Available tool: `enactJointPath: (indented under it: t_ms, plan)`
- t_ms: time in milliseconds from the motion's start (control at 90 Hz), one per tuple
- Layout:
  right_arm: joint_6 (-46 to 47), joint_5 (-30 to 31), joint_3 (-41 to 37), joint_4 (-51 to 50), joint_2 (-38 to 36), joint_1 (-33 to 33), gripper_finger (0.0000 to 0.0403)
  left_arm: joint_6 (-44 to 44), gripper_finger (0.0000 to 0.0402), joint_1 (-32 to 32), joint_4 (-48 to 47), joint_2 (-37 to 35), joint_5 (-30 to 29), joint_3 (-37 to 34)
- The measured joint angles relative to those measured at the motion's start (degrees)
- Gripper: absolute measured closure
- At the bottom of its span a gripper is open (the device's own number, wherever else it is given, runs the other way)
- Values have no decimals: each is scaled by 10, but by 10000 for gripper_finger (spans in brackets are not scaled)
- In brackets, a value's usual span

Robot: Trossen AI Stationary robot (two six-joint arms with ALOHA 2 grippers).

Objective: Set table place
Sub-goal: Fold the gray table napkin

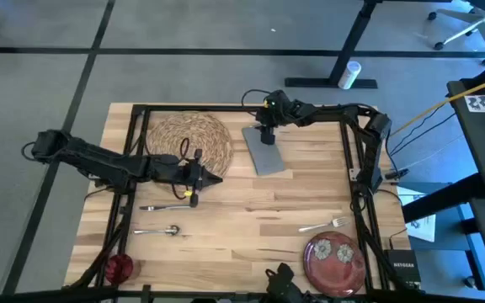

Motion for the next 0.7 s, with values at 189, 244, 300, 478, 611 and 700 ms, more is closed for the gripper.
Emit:
enactJointPath:
  t_ms: [189,244,300,478,611,700]
  plan:
    - [-57,-42,64,-126,-40,4,249,2,402,0,0,0,-17,0]
    - [-81,-45,93,-182,-52,8,272,-1,402,0,1,0,-36,0]
    - [-101,-44,121,-239,-63,12,301,-1,402,3,1,0,-48,0]
    - [-166,-38,202,-406,-90,33,393,-20,402,24,2,0,-49,0]
    - [-185,-9,237,-492,-106,54,393,-43,402,37,-2,0,-49,0]
    - [-199,17,245,-538,-122,69,401,-45,402,42,-2,0,-49,0]
